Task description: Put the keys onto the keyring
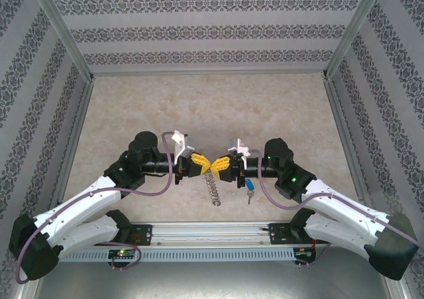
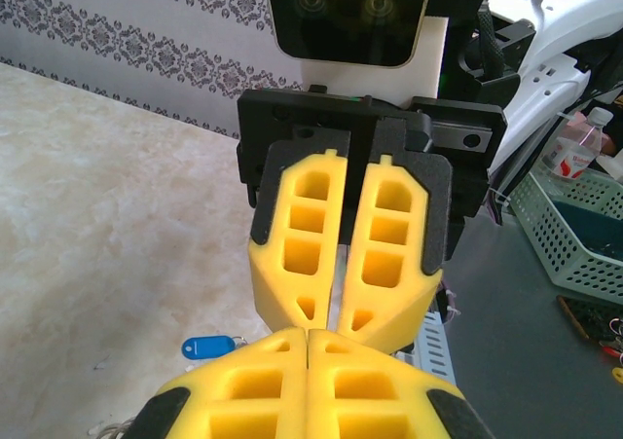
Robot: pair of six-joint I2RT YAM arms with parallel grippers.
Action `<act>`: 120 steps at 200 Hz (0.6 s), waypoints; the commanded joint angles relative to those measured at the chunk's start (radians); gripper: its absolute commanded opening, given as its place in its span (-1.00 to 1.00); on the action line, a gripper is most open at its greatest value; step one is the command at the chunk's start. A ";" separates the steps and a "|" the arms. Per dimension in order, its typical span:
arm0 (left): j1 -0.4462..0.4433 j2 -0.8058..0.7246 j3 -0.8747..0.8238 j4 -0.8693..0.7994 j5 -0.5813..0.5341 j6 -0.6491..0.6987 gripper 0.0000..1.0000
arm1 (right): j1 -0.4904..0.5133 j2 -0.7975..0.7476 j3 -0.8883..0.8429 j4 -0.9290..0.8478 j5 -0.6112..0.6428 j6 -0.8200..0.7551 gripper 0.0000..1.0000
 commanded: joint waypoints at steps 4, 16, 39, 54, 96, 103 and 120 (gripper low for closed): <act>-0.017 -0.009 0.052 0.047 0.058 0.020 -1.00 | -0.002 -0.031 -0.035 0.019 0.029 -0.018 -0.54; -0.017 -0.013 0.051 0.043 0.058 0.023 -1.00 | -0.002 -0.064 -0.056 0.017 0.050 -0.020 -0.45; -0.017 -0.014 0.053 0.035 0.060 0.031 -1.00 | -0.001 -0.108 -0.079 0.006 0.091 -0.031 -0.27; -0.017 -0.018 0.053 0.029 0.062 0.031 -1.00 | -0.002 -0.111 -0.086 0.009 0.100 -0.032 -0.27; -0.017 -0.029 0.052 0.016 0.068 0.037 -1.00 | -0.002 -0.069 -0.071 0.058 0.061 -0.029 -0.32; -0.017 -0.029 0.052 0.014 0.070 0.037 -1.00 | -0.002 -0.064 -0.069 0.069 0.053 -0.027 -0.33; -0.017 -0.029 0.053 0.011 0.074 0.036 -1.00 | -0.002 -0.057 -0.063 0.088 0.028 -0.022 -0.35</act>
